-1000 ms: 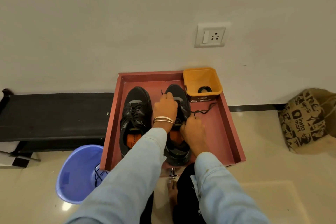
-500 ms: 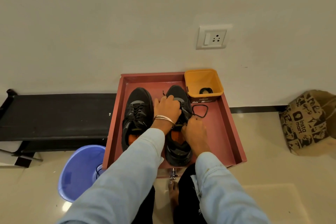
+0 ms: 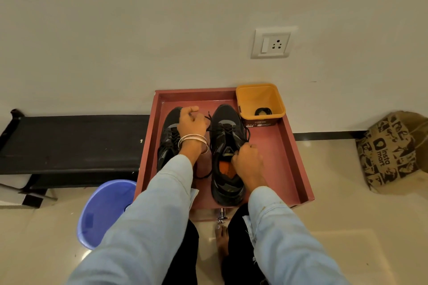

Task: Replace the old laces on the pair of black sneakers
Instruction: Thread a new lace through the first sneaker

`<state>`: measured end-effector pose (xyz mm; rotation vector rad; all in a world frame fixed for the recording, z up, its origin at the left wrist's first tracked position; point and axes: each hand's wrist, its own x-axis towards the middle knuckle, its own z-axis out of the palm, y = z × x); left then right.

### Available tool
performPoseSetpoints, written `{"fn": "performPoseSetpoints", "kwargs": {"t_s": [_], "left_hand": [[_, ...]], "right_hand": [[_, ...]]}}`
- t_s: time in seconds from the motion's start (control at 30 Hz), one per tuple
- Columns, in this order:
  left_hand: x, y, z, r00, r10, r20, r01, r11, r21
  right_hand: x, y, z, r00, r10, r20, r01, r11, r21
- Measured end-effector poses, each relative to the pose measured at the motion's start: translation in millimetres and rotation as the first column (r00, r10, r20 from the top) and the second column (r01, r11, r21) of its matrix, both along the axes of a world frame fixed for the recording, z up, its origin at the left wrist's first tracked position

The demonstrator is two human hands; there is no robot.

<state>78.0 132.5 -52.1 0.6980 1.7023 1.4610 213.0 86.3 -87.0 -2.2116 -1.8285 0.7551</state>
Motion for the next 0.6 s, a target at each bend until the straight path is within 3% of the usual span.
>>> {"fn": "performPoseSetpoints", "kwargs": {"t_s": [0.07, 0.1, 0.17, 0.23, 0.27, 0.37, 0.43, 0.47, 0.53, 0.6], "left_hand": [[-0.1, 0.2, -1.6, 0.918, -0.26, -0.299, 0.235, 0.965, -0.12], [1.0, 1.0, -3.6, 0.81, -0.39, -0.438, 0.332, 0.92, -0.206], [7.9, 0.0, -1.6, 0.45, -0.619, -0.643, 0.438, 0.781, -0.445], [19.8, -0.6, 3.2, 0.09, -0.676, -0.732, 0.383, 0.702, -0.601], [26.3, -1.2, 4.9, -0.011, -0.665, -0.747, 0.338, 0.7, -0.629], [43.4, -3.7, 4.2, -0.182, -0.608, -0.773, 0.248, 0.732, -0.634], [48.0, -3.1, 3.7, -0.228, -0.585, -0.778, 0.26, 0.734, -0.628], [47.4, -2.8, 4.5, -0.196, -0.594, -0.781, 0.279, 0.729, -0.625], [41.5, -2.2, 4.6, -0.024, -0.604, -0.797, 0.298, 0.756, -0.582], [30.0, -3.0, 6.8, 0.259, -0.53, -0.808, 0.268, 0.843, -0.467]], "right_hand": [[-0.3, 0.4, -0.3, 1.0, 0.002, -0.005, -0.002, 1.0, -0.006], [-0.6, 0.6, -0.2, 1.0, 0.001, -0.007, -0.001, 1.0, -0.01], [-1.3, 0.5, 0.0, 1.0, -0.004, -0.01, 0.004, 1.0, -0.012], [-1.7, 0.0, -0.4, 1.0, -0.003, -0.006, 0.003, 1.0, -0.008], [-1.8, 0.0, -0.8, 1.0, -0.003, -0.004, 0.003, 1.0, -0.005], [-0.5, 0.4, -2.3, 1.0, 0.0, -0.01, 0.0, 1.0, 0.004], [-0.3, 0.4, -1.9, 1.0, -0.001, -0.013, 0.001, 1.0, -0.008], [-0.2, 0.1, -1.6, 1.0, -0.007, -0.011, 0.007, 1.0, -0.01], [-0.2, -0.7, -1.0, 1.0, -0.019, -0.003, 0.019, 1.0, -0.004], [-0.7, -0.8, -1.7, 1.0, -0.023, 0.004, 0.023, 1.0, 0.003]]}}
